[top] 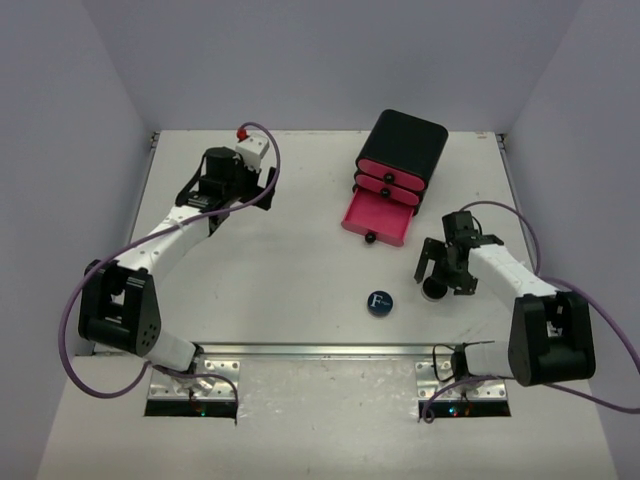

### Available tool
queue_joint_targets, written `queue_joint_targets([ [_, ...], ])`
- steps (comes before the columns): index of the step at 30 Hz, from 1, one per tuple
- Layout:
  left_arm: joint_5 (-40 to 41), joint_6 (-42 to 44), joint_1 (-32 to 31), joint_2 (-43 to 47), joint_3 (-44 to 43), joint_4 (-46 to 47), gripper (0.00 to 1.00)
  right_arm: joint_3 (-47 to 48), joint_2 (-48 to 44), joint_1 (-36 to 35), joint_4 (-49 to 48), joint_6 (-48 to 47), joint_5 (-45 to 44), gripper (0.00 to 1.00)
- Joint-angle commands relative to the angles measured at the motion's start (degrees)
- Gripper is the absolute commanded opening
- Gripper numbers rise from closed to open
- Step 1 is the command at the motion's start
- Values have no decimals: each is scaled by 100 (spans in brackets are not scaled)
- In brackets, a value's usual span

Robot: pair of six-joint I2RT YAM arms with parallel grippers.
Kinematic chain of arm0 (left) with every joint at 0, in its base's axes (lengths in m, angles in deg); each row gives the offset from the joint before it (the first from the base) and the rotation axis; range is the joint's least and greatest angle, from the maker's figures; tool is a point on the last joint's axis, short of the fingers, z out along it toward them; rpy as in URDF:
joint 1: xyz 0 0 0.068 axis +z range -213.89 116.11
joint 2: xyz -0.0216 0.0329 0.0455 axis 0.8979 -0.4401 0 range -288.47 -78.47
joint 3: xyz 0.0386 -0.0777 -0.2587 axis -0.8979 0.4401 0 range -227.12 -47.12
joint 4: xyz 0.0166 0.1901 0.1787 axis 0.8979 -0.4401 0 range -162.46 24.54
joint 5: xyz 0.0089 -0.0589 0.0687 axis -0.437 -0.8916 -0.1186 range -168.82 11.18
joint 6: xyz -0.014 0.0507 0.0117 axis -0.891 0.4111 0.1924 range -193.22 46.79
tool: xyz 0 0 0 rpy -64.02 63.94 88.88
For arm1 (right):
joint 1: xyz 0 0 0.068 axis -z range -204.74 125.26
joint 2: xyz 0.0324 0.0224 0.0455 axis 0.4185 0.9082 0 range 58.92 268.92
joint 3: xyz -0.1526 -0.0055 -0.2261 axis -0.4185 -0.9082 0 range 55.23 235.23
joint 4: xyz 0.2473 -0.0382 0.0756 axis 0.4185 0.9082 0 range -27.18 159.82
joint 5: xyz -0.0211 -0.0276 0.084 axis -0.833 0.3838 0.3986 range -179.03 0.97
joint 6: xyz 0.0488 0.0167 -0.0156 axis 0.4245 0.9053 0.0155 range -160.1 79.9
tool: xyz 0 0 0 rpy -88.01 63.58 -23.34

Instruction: Organize the makeup

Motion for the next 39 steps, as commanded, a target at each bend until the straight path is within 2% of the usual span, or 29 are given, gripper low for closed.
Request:
queue_joint_targets([
  [1,-41,-94,56,20,4,335,100,-73,236,17,-188,85,-444,96],
  [4,-43,-89,58,76,57,399,100,-279,254,12,-476,106,-369,87],
  [9,-5,-94,66,83,105,404,100,-392,164,10,-746,116,-403,66],
  [10,-13,-93,58,83,121,404,100,-408,99,10,-779,99,-412,58],
  [16,-25,-97,76,44,152,448,100,-443,-146,5,-820,-19,-402,36],
  [19,-53,-105,79,25,139,424,100,-386,-316,1,-734,-73,-464,36],
  [24,-65,-105,84,22,139,415,100,2,-695,-201,-446,-164,-702,29],
  [29,-74,-118,84,-36,115,412,100,830,-867,-1029,-673,-375,-966,29],
  [34,-76,-131,78,-136,97,381,100,1792,-58,-1745,-1295,-510,-840,29],
  [39,25,-94,81,-213,80,372,100,2759,1263,-2162,-1550,-559,-989,29],
])
